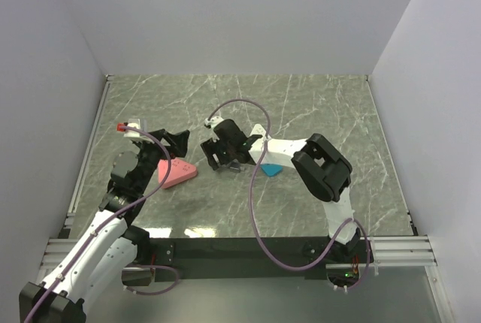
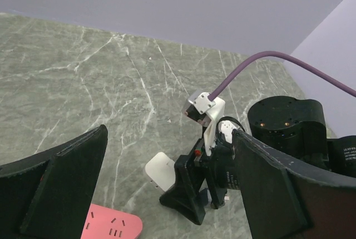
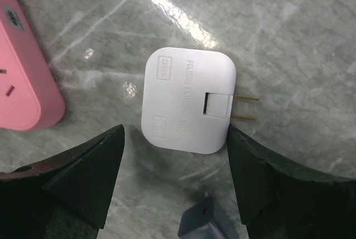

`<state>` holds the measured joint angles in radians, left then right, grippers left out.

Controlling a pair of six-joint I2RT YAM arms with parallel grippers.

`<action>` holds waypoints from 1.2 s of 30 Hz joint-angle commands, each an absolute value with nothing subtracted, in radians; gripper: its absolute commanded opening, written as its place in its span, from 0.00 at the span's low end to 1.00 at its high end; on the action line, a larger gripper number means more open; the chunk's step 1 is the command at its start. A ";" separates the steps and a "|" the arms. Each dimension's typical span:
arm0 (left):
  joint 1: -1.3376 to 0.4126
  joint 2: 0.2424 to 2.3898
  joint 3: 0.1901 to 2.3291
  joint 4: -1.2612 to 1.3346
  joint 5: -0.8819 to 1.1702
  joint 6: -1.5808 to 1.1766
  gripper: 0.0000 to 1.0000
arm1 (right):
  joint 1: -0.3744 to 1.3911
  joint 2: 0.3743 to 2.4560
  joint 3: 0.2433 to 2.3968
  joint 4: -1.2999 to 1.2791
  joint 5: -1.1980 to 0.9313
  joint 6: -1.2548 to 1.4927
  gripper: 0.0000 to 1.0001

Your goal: Insert the plug

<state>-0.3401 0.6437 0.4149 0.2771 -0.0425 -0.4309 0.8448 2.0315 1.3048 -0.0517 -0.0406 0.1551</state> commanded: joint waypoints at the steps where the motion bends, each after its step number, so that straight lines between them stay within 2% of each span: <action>1: -0.336 0.643 0.428 0.318 -0.040 -0.425 0.99 | 0.856 2.071 1.362 -0.067 -0.002 0.140 0.80; 9: -0.336 0.627 0.422 0.321 -0.041 -0.423 0.99 | 0.864 2.118 1.407 -0.101 0.060 0.152 0.61; 13: -0.337 0.624 0.422 0.319 -0.037 -0.425 0.99 | 0.865 2.132 1.425 -0.117 0.060 0.160 0.41; 16: -0.336 0.617 0.414 0.333 -0.022 -0.420 0.99 | 0.864 2.077 1.390 -0.100 0.032 0.163 0.33; 20: -0.336 0.603 0.390 0.385 -0.009 -0.402 0.99 | 0.841 1.917 1.315 -0.077 -0.055 0.179 0.29; 26: -0.337 0.569 0.348 0.466 0.081 -0.374 0.99 | 0.763 1.746 1.250 -0.048 -0.311 0.229 0.25; 36: -0.356 0.466 0.270 0.641 0.388 -0.321 0.98 | 0.643 1.569 1.129 0.115 -0.669 0.374 0.24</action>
<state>-0.3458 0.4919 0.2771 0.5205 0.2550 -0.3580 0.6613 1.6253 1.1564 0.0269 -0.5087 0.3065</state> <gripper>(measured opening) 0.984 0.650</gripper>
